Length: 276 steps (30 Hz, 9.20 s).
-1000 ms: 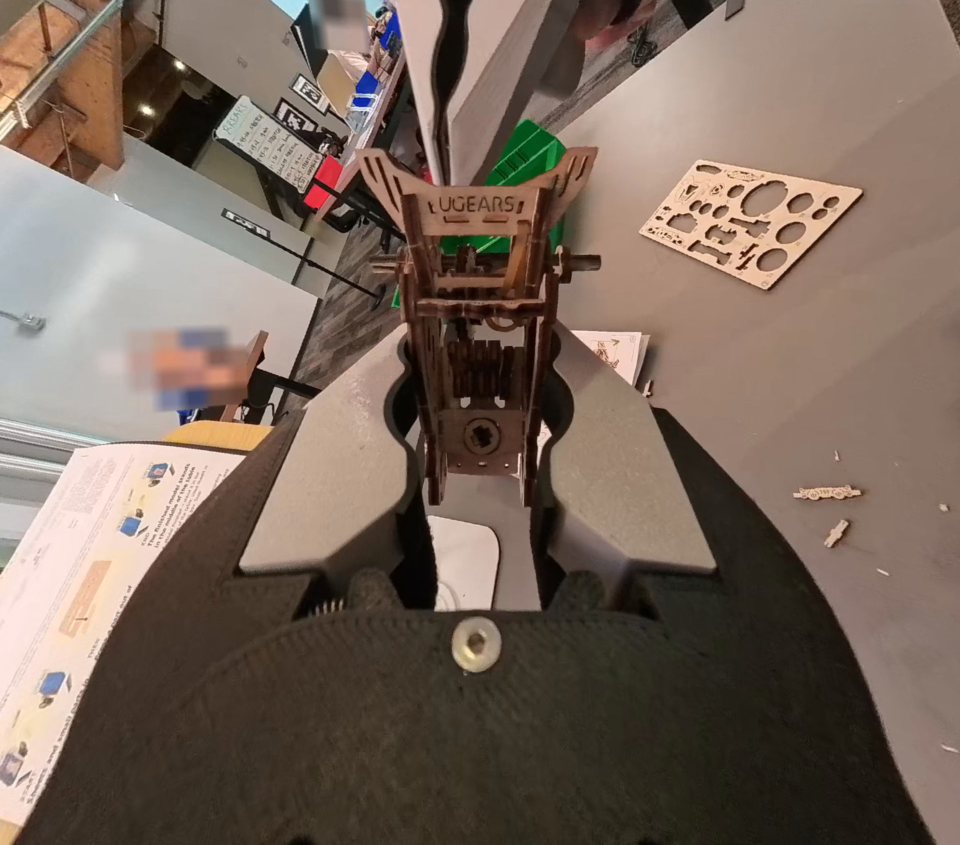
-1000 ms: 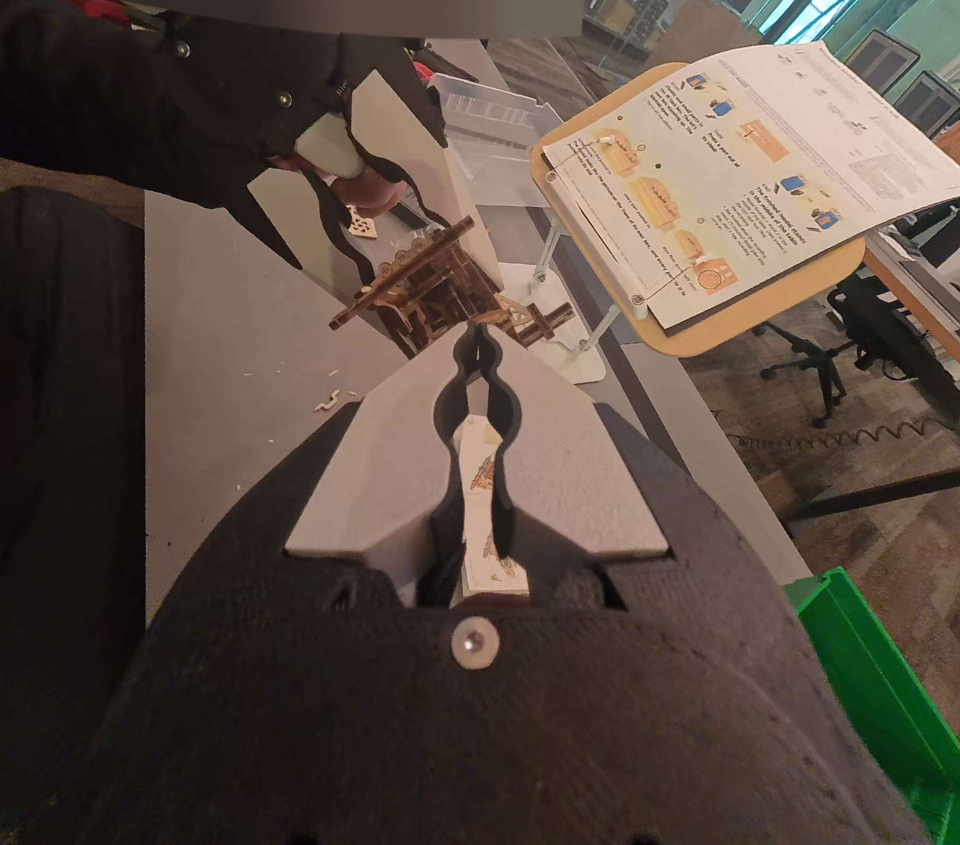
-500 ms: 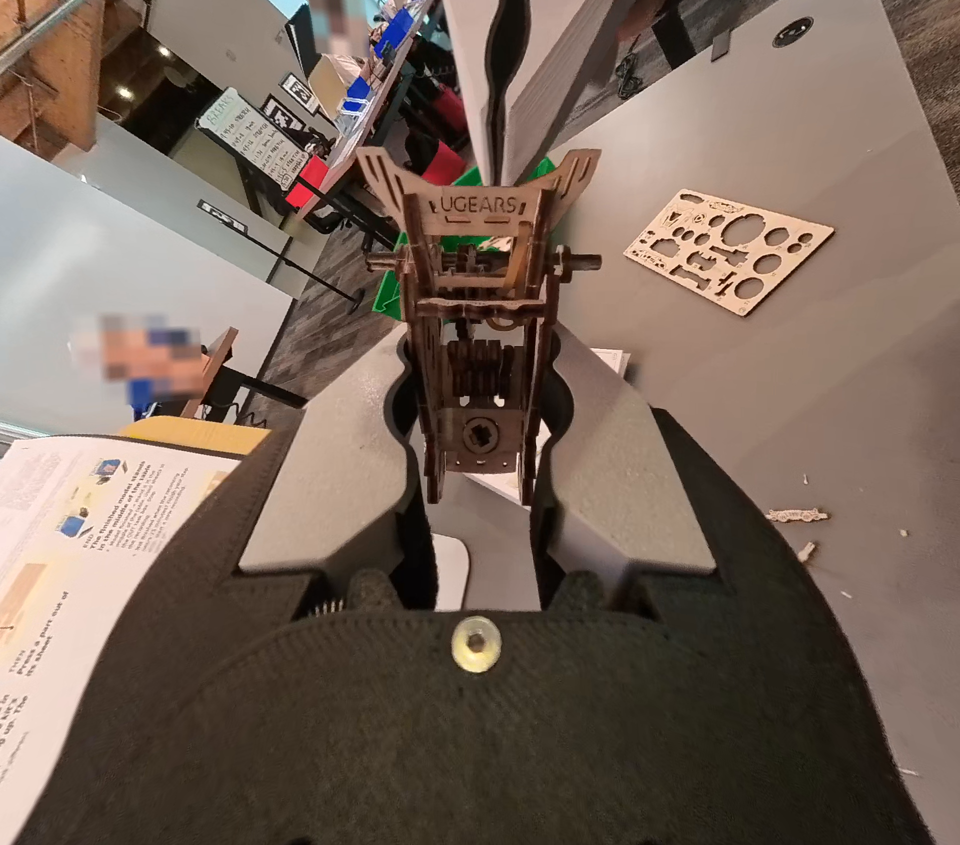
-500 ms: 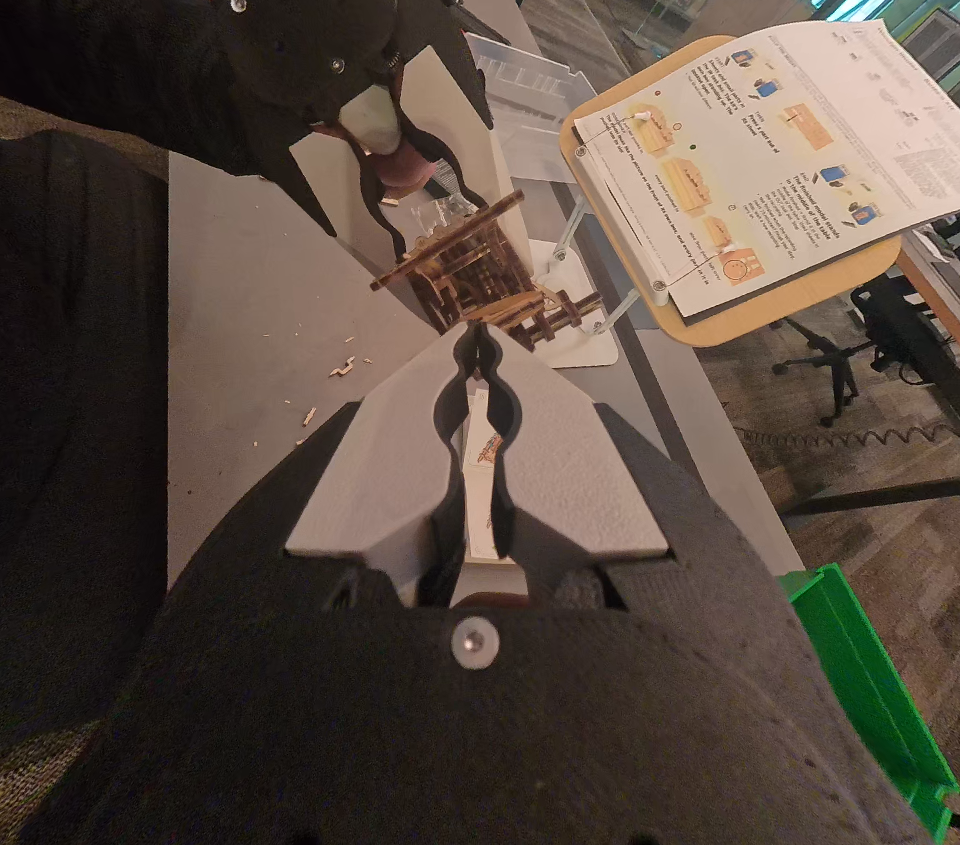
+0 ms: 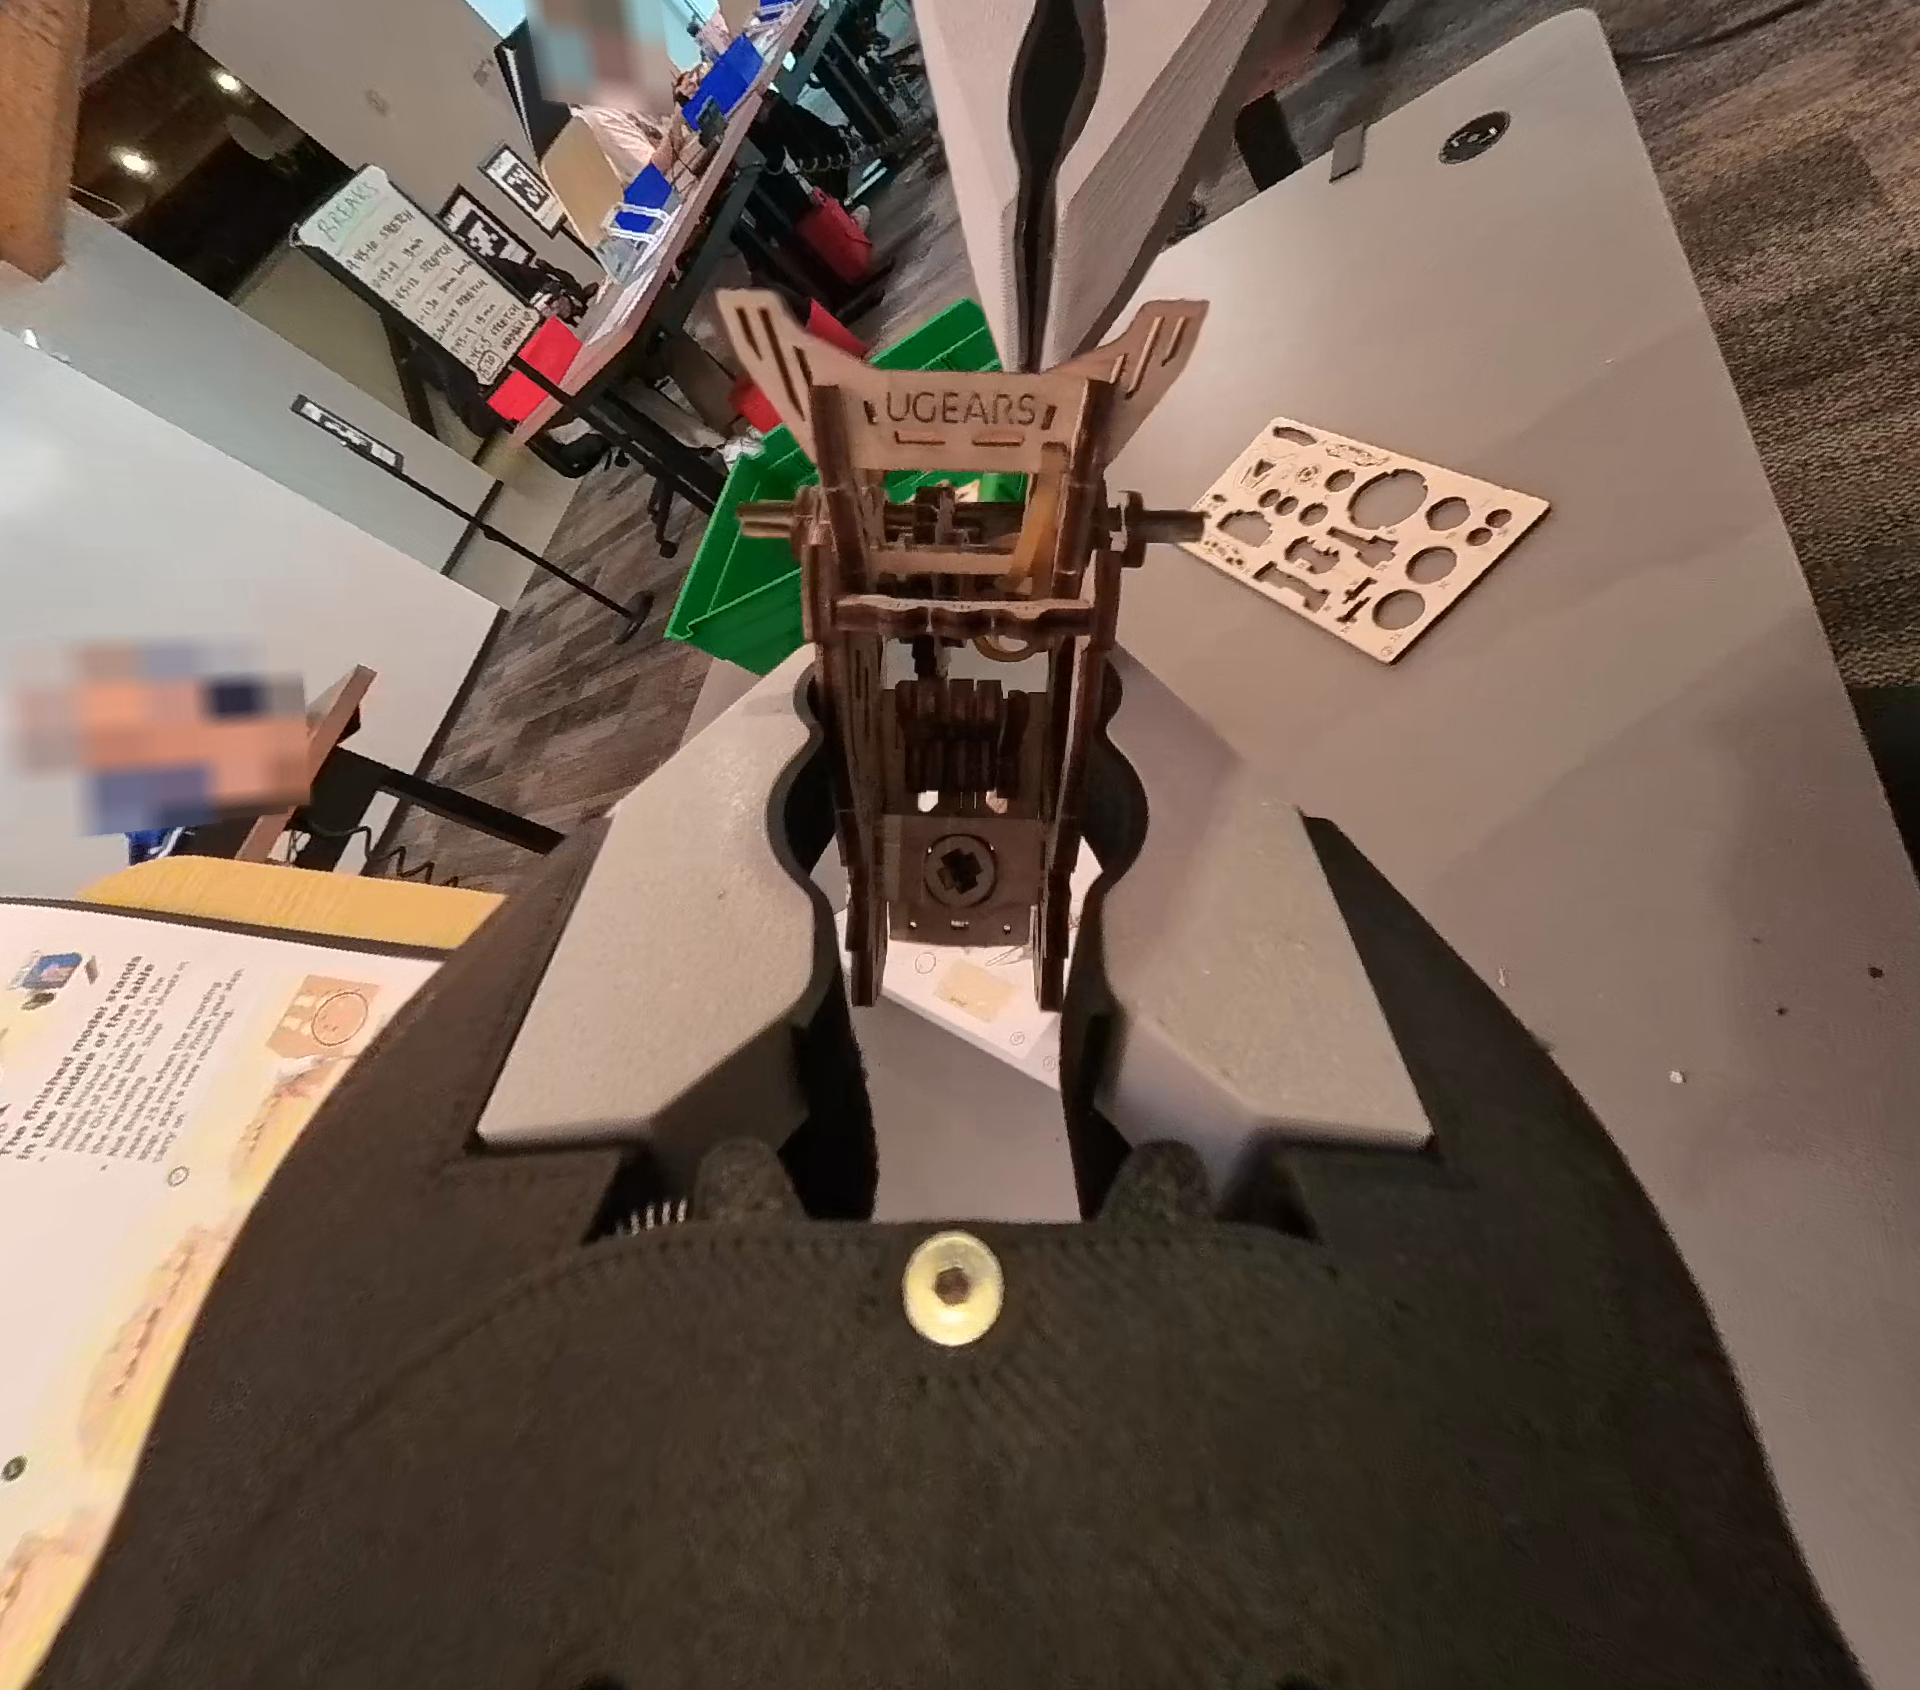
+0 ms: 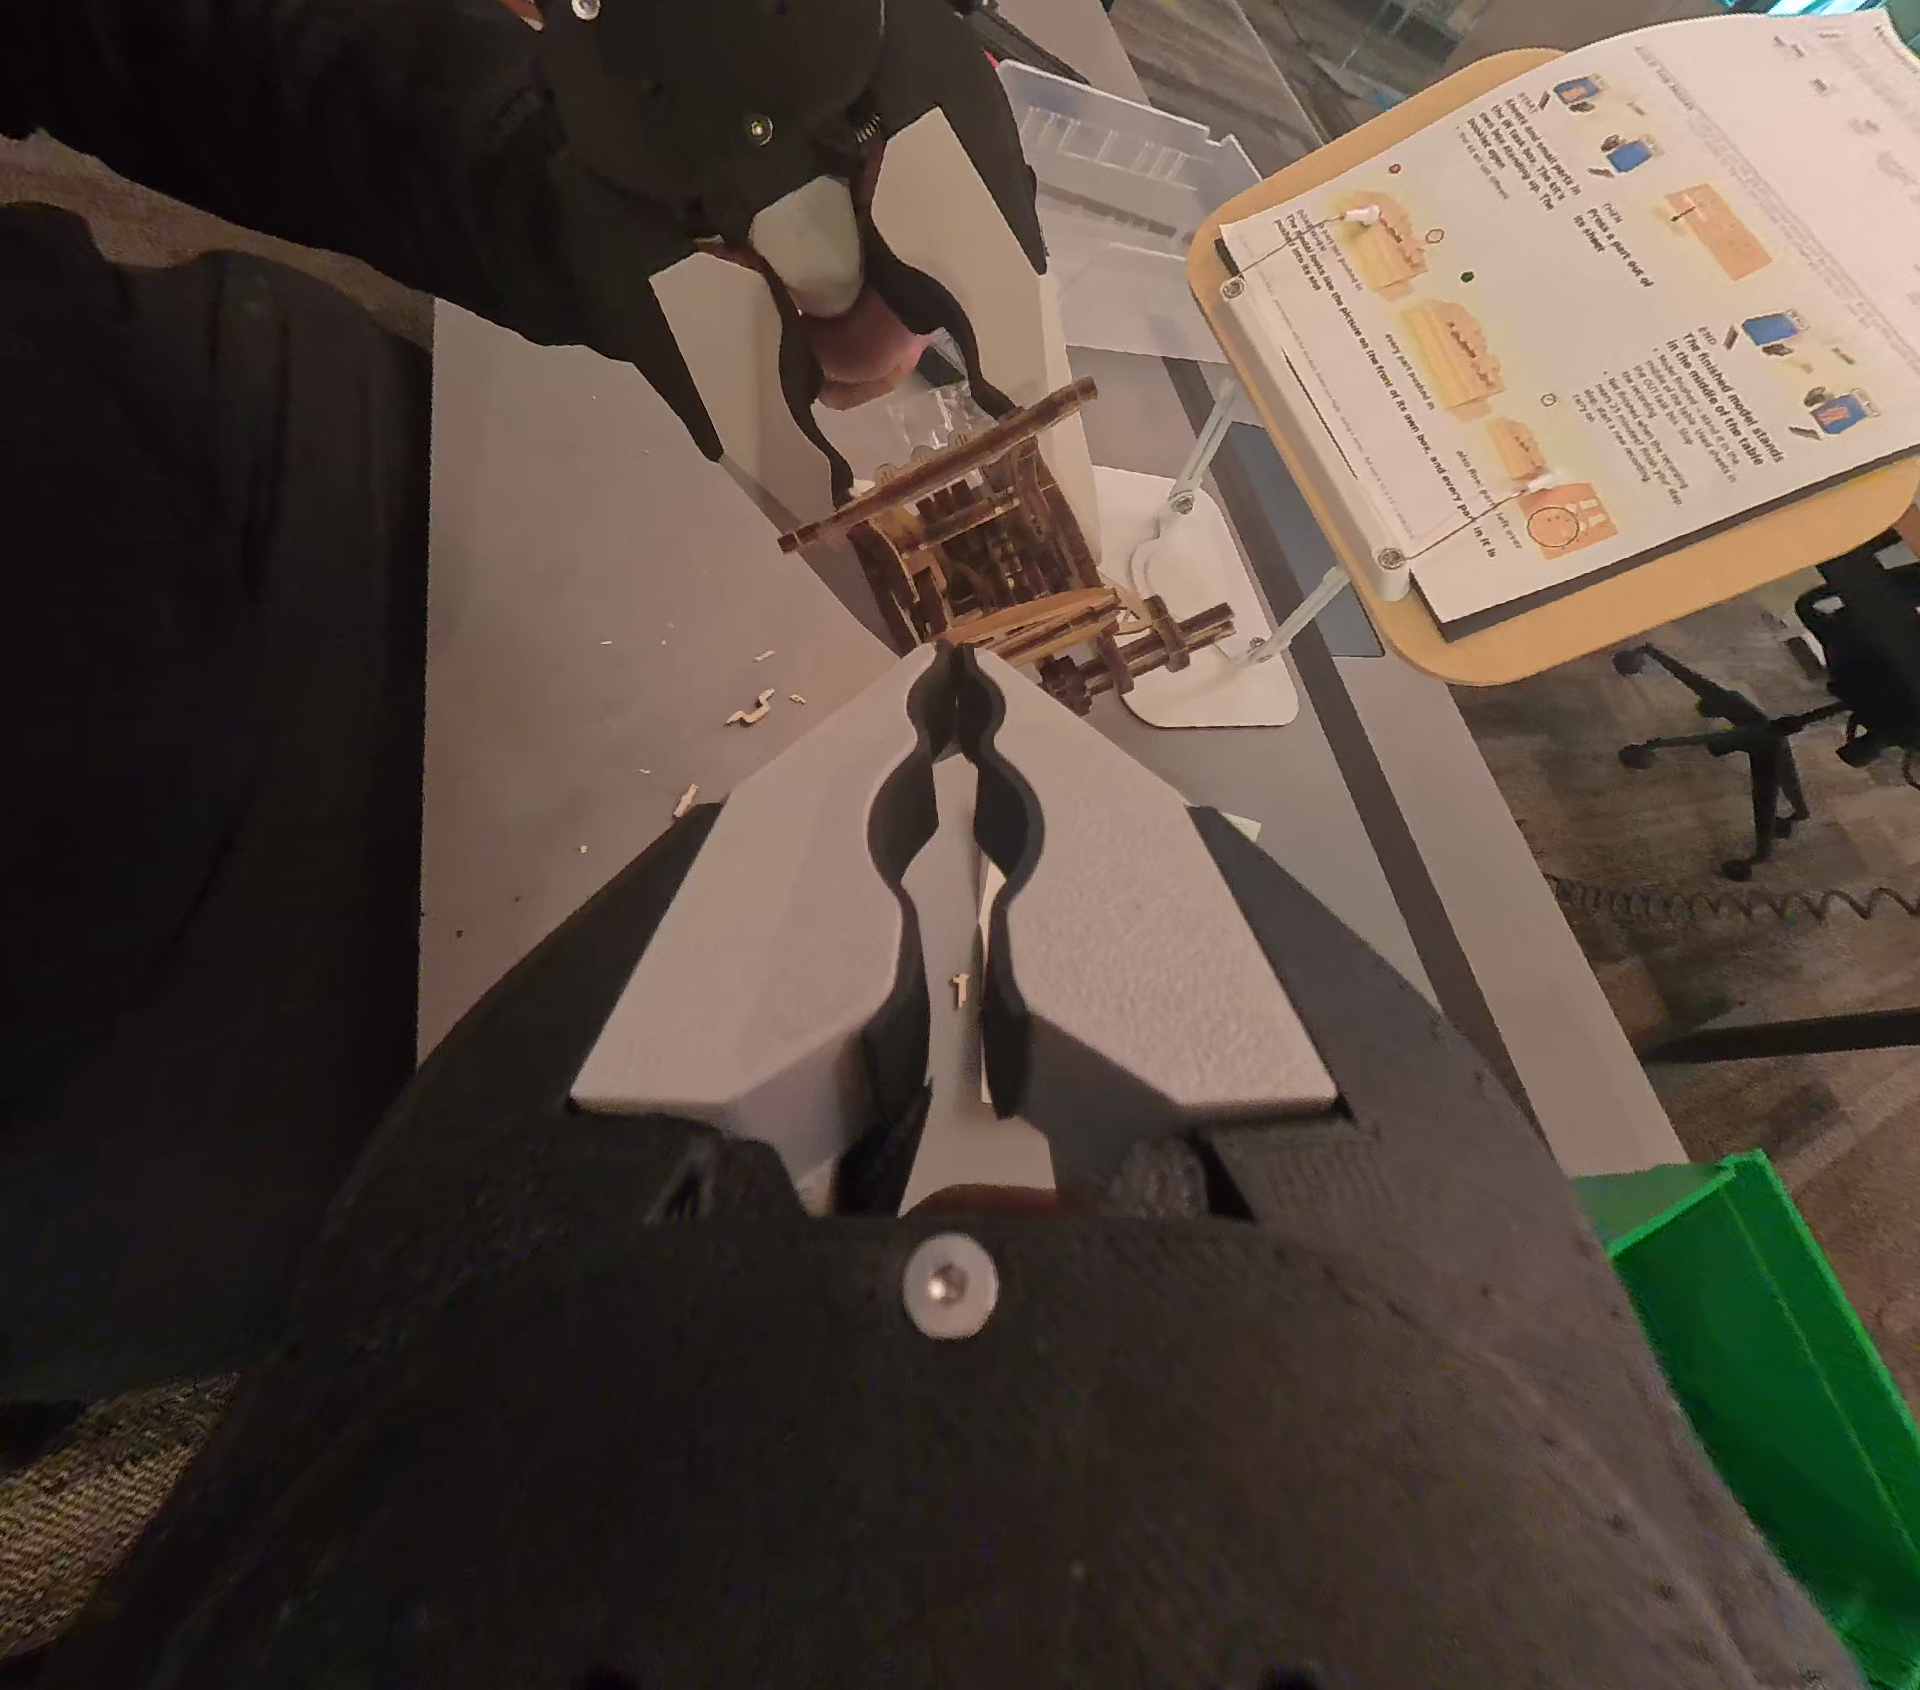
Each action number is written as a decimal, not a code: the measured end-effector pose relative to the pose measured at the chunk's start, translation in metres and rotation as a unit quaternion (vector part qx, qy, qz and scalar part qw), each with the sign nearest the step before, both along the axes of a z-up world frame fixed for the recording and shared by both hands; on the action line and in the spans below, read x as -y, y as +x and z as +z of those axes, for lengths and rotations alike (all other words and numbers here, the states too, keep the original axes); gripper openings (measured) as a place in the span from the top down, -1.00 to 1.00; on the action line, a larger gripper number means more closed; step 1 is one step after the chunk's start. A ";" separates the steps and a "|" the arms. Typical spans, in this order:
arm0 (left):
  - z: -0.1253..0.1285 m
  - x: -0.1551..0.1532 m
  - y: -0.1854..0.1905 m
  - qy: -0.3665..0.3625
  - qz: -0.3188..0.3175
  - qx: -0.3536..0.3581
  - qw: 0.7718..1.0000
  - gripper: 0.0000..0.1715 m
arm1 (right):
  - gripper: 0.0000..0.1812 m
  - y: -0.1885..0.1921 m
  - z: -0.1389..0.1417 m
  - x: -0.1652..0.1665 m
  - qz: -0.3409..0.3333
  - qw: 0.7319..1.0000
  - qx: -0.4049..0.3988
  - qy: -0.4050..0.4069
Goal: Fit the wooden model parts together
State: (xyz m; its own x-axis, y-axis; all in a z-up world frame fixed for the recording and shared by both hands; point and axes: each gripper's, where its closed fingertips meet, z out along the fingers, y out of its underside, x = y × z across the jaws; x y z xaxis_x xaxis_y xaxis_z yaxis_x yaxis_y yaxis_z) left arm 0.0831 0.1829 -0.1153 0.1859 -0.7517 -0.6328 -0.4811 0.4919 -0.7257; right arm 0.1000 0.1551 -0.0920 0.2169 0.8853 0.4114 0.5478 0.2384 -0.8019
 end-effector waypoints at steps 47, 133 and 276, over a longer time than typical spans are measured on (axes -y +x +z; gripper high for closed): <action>-0.013 0.003 -0.002 -0.022 0.014 -0.023 0.999 0.51 | 1.00 0.016 -0.020 0.008 -0.045 0.998 0.019 0.026; -0.186 -0.026 -0.132 -0.364 0.191 -0.126 0.903 0.50 | 0.32 0.119 -0.175 -0.036 -0.258 0.950 -0.083 -0.153; -0.239 -0.251 -0.050 -0.398 0.240 -0.094 0.880 0.45 | 0.65 0.014 -0.259 -0.213 -0.158 0.951 0.055 -0.261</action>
